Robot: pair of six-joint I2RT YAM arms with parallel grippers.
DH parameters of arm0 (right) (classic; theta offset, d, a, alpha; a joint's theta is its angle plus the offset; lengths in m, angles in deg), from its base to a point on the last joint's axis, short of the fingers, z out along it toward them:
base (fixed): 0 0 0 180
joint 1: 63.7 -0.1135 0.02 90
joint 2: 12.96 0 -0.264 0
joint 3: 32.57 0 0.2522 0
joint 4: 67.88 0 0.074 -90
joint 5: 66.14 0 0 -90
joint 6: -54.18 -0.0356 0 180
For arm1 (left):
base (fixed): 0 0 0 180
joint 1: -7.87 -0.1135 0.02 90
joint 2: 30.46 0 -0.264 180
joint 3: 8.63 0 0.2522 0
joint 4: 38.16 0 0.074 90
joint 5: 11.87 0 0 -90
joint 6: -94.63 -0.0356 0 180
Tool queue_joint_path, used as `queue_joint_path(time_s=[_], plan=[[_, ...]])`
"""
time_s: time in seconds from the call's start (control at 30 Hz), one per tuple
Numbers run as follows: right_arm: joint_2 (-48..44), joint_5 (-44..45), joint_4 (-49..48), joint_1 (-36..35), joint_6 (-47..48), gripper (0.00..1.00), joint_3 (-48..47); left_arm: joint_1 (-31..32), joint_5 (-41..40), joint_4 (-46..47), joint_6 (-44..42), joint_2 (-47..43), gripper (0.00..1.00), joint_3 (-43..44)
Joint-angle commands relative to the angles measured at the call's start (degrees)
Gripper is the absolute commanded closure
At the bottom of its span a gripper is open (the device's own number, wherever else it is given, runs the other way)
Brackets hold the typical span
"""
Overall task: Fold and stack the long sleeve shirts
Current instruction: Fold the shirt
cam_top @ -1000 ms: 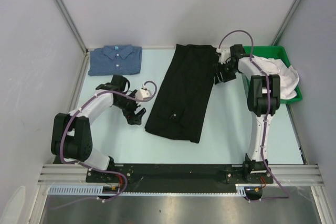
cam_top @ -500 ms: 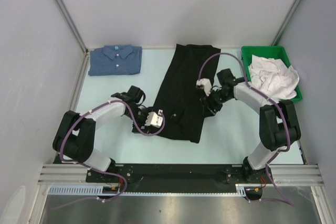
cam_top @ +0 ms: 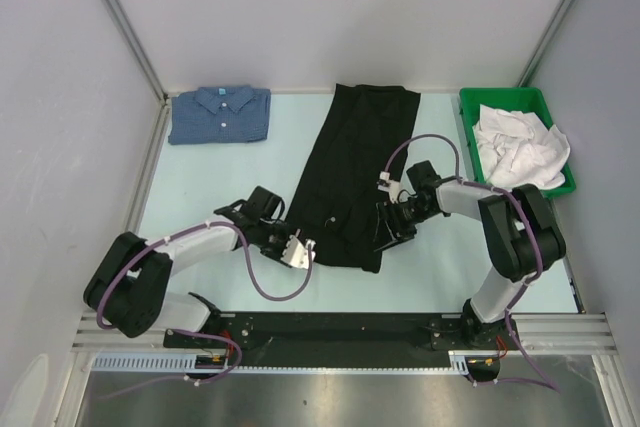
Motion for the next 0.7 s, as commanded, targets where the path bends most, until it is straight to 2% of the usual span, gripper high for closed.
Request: queue_joint_path(time_s=[0.0, 0.03, 0.07, 0.1, 0.13, 0.17, 0.2, 0.33, 0.43, 0.5, 0.53, 0.57, 0.6, 0.63, 0.67], plan=[[4.2, -2.3, -7.9, -0.4, -9.7, 0.56, 1.4, 1.8, -4.2, 1.6, 0.4, 1.2, 0.59, -2.5], [5.0, -2.4, -7.8, -0.3, -9.9, 0.7, 1.5, 2.1, -4.1, 1.7, 0.6, 1.3, 0.64, -2.7], [5.1, -2.3, -7.3, -0.3, -9.7, 0.76, 1.6, 3.2, -4.4, 1.7, 1.2, 1.1, 0.75, -2.8], [5.0, -2.0, -6.6, -0.2, -9.1, 0.83, 1.5, 4.0, -4.4, 1.7, 1.9, 1.0, 0.82, -2.8], [4.6, -1.3, -5.0, 0.1, -7.7, 0.98, 1.4, 5.8, -4.4, 1.6, 3.7, 0.4, 0.87, -2.9], [4.4, -0.7, -3.8, 0.4, -6.6, 1.0, 1.0, 7.0, -4.1, 1.6, 4.4, 0.0, 0.96, -3.2], [4.3, -0.3, -2.3, 0.8, -5.5, 1.0, 0.6, 8.3, -3.8, 1.7, 5.7, -0.9, 1.0, -3.6], [3.5, -0.4, 5.3, 6.6, -3.6, 1.0, -1.6, 17.3, -2.0, 0.9, 11.1, -6.0, 1.0, -5.3], [3.3, -0.8, 9.9, 8.3, -1.9, 0.99, -5.0, 21.0, -3.1, 1.0, 15.0, -5.9, 0.98, -5.4], [3.9, -0.9, 13.0, 8.2, 1.0, 0.83, -8.7, 20.9, -3.1, 1.3, 17.6, -6.1, 0.63, -5.4], [4.0, -1.0, 17.2, 8.3, 2.5, 0.64, -9.9, 20.9, -3.1, 0.9, 18.1, -6.4, 0.51, -5.1], [3.8, -0.8, 19.5, 8.4, 4.5, 0.57, -11.2, 20.9, -3.3, 0.4, 18.6, -7.8, 0.26, -4.9], [3.2, 0.2, 21.8, 8.8, 8.1, 0.47, -13.1, 20.9, -3.7, 0.0, 20.3, -9.0, 0.22, -4.4], [2.4, 0.7, 25.9, 9.1, 10.1, 0.43, -13.9, 20.4, -3.6, -0.8, 21.2, -10.2, 0.14, -3.9], [1.5, 1.3, 27.9, 9.5, 12.1, 0.4, -14.7, 20.0, -3.4, -1.6, 21.9, -13.4, 0.13, -3.5]])
